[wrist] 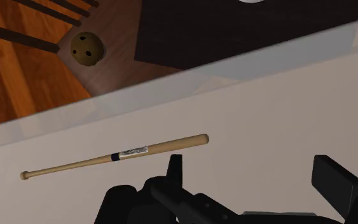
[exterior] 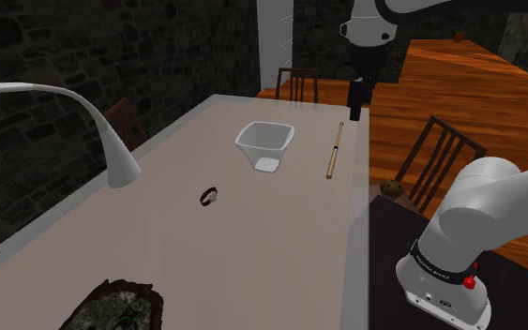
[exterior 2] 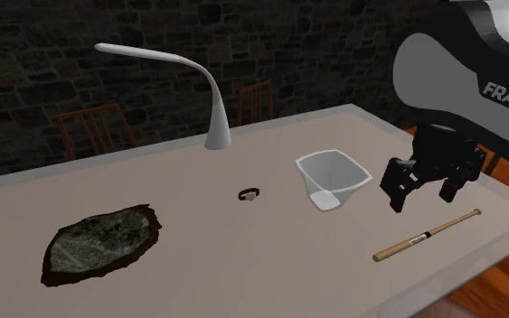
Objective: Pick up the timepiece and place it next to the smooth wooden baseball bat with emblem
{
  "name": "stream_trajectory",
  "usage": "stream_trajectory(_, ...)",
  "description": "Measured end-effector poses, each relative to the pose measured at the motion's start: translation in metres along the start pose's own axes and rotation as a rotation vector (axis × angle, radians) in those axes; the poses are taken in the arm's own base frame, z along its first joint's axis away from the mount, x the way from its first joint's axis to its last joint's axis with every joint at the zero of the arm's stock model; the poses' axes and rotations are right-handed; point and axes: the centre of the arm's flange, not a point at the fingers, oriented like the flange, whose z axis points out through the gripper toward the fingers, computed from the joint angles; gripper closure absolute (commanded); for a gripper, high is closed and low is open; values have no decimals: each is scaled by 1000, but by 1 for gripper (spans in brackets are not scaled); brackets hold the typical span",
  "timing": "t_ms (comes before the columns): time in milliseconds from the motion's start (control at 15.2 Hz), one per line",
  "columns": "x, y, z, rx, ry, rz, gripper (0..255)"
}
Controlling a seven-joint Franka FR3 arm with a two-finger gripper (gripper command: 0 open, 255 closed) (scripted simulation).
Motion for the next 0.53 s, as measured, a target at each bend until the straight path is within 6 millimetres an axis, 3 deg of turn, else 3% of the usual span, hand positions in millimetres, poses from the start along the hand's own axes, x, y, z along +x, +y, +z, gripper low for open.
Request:
stream_trajectory(198, 9, -11, 6, 2, 1, 19, 0)
stream_trajectory(528, 48, -52, 30, 10, 6, 98, 0)
